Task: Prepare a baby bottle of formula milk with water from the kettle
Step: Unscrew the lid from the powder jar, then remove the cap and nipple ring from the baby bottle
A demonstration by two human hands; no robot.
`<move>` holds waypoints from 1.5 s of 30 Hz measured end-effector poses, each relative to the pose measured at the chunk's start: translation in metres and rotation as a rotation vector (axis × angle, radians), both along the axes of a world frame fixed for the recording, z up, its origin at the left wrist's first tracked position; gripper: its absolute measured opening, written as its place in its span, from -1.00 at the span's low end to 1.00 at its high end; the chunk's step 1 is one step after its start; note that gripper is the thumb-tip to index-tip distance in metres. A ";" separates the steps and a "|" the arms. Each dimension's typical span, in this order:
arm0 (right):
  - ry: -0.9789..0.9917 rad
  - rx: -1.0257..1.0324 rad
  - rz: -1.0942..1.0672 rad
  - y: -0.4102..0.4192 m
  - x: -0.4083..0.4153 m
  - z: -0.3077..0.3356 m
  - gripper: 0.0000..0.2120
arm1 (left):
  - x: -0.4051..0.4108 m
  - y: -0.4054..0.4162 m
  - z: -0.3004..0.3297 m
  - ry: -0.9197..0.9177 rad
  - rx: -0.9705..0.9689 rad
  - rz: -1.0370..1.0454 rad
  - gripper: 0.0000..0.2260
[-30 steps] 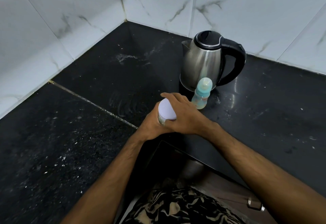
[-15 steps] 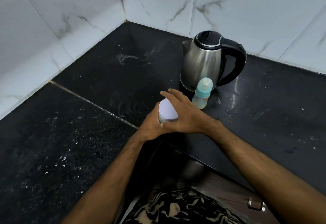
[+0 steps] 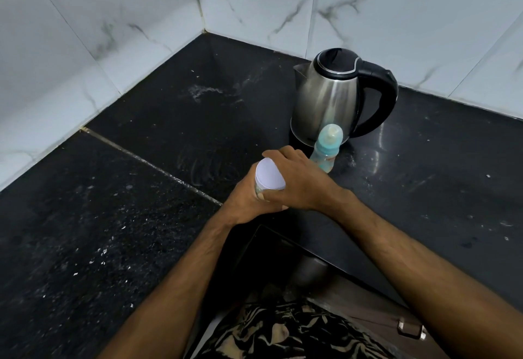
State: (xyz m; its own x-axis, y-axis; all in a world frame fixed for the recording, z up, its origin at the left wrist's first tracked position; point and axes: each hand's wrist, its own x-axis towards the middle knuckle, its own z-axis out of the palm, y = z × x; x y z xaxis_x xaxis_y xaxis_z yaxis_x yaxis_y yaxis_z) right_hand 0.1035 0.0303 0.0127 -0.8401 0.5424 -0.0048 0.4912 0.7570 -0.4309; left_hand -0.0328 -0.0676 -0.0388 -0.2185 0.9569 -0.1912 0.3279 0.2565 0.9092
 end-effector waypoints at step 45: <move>0.320 -0.402 -0.279 -0.033 0.134 -0.094 -0.25 | -0.001 0.001 -0.009 0.087 0.012 0.005 -0.09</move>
State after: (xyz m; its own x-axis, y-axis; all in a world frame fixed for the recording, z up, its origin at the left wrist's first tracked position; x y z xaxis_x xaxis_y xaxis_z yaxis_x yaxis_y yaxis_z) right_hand 0.2372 -0.0025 -0.0808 -0.6595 0.7512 -0.0256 0.4465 0.3641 -0.8173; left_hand -0.0340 -0.0665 -0.0483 -0.2387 0.9578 -0.1603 0.4043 0.2481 0.8803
